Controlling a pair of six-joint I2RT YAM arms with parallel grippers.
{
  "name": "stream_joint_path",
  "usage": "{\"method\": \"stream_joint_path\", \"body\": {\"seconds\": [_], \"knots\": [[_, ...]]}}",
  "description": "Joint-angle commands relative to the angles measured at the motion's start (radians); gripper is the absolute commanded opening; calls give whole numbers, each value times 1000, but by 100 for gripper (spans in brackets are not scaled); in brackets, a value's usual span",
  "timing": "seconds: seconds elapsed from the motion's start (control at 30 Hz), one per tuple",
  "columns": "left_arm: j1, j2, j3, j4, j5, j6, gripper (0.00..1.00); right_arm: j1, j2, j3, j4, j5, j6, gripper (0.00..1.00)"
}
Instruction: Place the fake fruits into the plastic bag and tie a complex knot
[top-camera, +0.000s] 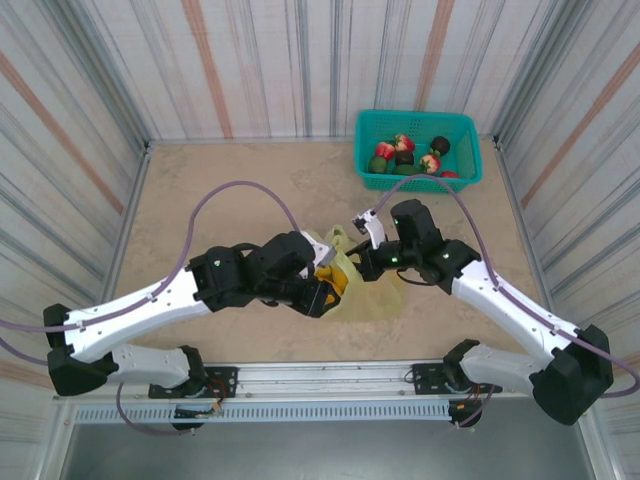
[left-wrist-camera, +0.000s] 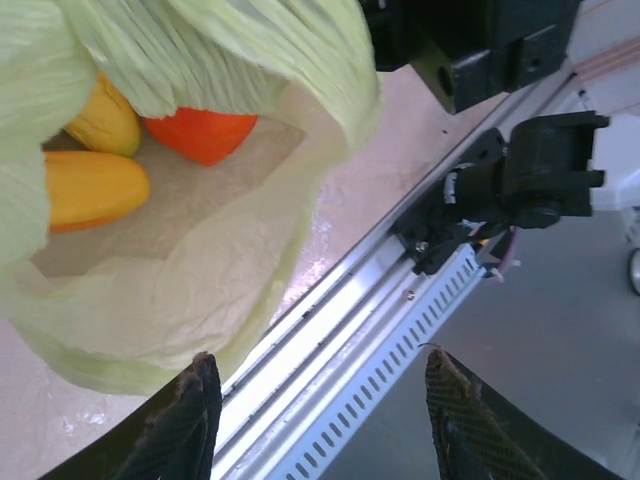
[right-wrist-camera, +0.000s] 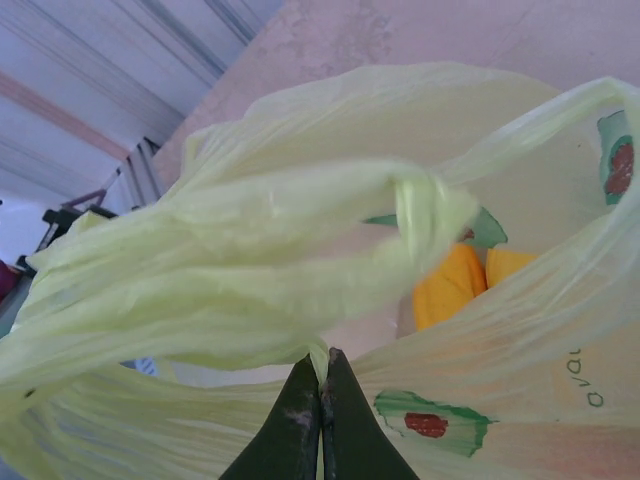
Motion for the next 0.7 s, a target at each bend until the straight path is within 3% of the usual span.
{"method": "stream_joint_path", "body": {"seconds": [0.0,0.27,0.5,0.67], "knots": [[-11,2,-6,27,-136,7,59,-2,-36,-20,-17,15,23,0],[-19,-90,-45,109,-201,58,54,-8,-39,0,-41,14,4,0],[3,-228,-68,176,-228,190,51,-36,-33,34,-82,11,-26,0],[46,-179,-34,117,-136,189,52,-53,-42,83,-120,29,-27,0]]}}
